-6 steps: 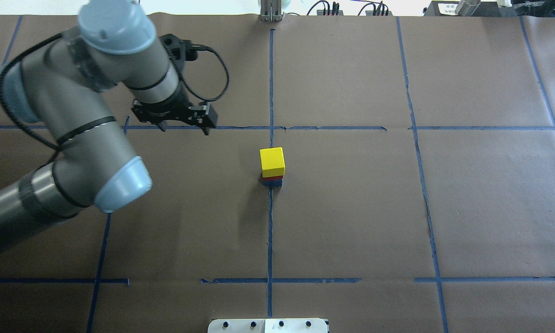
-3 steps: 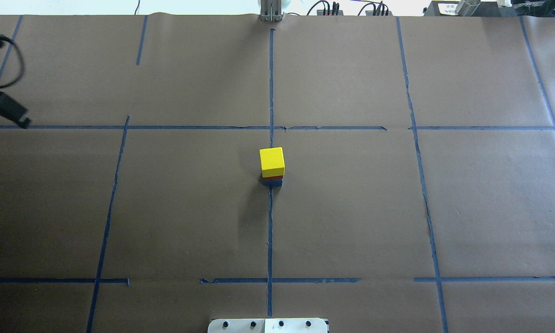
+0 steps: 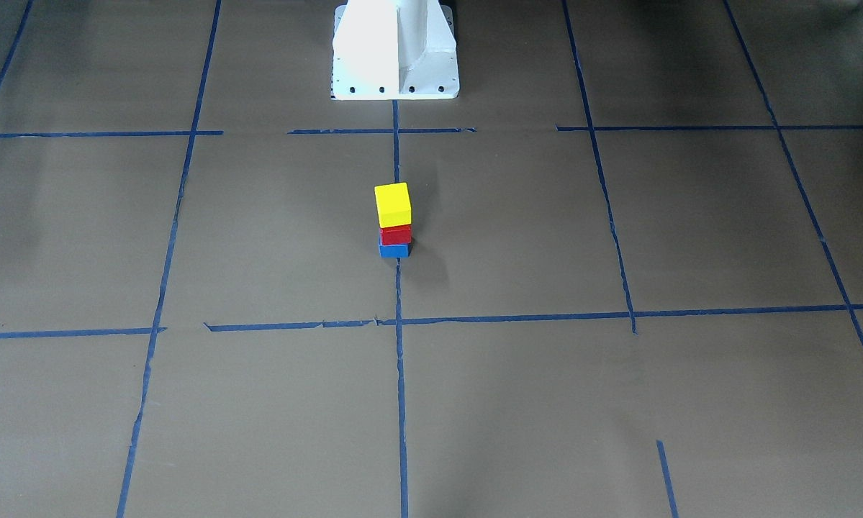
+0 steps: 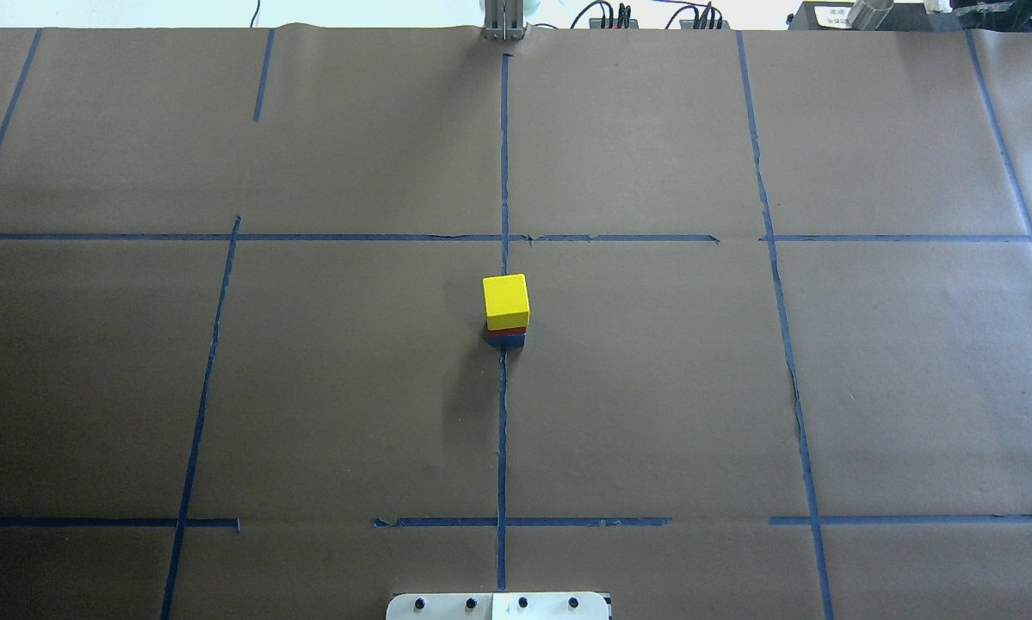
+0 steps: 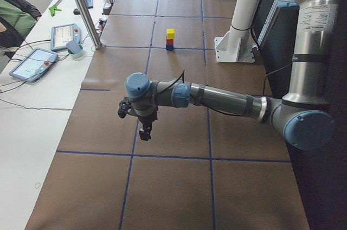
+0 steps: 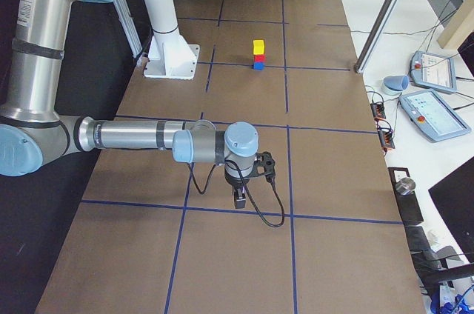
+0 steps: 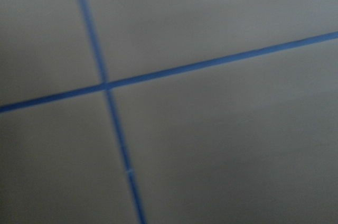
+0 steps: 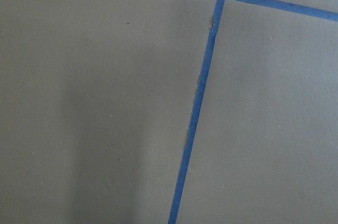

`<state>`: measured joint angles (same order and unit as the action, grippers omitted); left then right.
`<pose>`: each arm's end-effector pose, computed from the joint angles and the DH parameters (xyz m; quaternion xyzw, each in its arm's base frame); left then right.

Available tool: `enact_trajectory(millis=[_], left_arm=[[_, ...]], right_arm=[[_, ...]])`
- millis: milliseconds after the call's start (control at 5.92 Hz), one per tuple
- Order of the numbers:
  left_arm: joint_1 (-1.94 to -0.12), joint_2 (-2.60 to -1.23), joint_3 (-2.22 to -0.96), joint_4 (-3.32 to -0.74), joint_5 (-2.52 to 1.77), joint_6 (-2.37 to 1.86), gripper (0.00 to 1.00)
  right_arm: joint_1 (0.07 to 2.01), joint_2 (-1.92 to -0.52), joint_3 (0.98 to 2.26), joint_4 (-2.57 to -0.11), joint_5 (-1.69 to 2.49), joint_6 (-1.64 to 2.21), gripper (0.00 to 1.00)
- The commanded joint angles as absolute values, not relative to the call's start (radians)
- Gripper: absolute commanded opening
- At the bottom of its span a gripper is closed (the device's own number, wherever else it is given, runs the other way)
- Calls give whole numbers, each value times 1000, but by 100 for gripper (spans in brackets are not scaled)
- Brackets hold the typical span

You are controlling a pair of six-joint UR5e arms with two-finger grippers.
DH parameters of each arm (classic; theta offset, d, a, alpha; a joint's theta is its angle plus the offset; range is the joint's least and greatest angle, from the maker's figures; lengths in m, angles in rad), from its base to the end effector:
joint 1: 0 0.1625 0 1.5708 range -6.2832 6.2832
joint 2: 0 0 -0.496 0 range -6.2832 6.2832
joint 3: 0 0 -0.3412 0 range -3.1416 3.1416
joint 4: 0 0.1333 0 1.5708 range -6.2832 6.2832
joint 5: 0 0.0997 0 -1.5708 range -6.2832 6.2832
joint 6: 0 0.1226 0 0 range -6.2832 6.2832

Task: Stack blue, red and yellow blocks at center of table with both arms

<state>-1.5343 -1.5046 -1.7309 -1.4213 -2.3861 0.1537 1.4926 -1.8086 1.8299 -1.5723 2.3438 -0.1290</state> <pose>-0.0294 -0.4031 0.7149 -0.0023 0.3971 0.0762 0.9146 0.0221 -0.3284 0.7230 0.0187 -0.3766 -0.0995 0.9208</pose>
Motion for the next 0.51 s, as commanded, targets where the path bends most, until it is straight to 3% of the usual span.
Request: enact_trajectory(millis=[0, 338], left_arm=[[-1543, -1456, -1723, -1427, -2379, 160, 100], [-1543, -1451, -1732, -1427, -2338, 164, 100]], right_arm=[[1493, -1807, 1830, -1572, 2344, -129, 100], [1493, -1804, 1829, -1572, 2344, -129, 100]])
